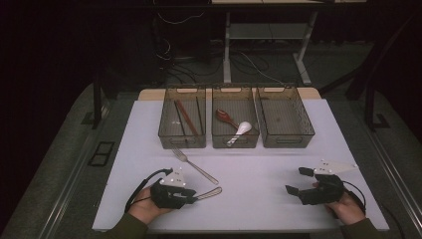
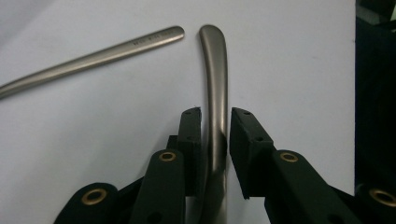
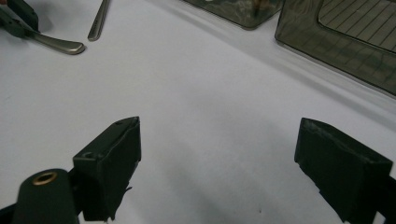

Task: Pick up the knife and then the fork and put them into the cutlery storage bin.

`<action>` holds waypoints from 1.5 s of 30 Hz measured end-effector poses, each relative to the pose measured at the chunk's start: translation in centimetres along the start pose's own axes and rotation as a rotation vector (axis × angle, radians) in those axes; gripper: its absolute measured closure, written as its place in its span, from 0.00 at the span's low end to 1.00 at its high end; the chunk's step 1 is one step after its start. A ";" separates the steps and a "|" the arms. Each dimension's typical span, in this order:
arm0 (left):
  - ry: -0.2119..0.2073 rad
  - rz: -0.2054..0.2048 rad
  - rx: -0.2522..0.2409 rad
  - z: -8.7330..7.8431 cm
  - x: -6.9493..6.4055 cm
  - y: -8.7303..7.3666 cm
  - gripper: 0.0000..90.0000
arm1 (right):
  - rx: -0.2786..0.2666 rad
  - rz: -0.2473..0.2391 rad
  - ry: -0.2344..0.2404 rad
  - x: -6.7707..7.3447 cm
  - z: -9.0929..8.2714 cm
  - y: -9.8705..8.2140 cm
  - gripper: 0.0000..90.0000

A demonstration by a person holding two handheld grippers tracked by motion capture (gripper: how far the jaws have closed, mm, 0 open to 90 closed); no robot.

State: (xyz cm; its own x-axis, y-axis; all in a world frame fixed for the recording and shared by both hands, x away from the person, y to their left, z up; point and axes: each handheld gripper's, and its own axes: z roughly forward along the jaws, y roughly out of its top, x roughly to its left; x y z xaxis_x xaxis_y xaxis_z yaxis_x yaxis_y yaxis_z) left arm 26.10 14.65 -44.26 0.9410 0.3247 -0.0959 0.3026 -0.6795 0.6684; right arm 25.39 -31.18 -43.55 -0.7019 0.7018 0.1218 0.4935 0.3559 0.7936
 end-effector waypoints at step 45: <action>-0.056 0.158 -0.045 1.1 -0.9 5.6 0.88 | 0.065 -0.158 0.321 3.3 2.5 4.2 0.15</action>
State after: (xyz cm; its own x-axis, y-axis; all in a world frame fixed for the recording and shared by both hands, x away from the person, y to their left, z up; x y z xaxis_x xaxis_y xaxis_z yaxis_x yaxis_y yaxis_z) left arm 27.09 9.84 -41.23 0.9836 0.1780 -0.0275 0.1445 -0.6889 0.7103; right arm 26.43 -25.83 -41.35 -0.8926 0.4091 0.1896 0.3902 0.4903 0.7793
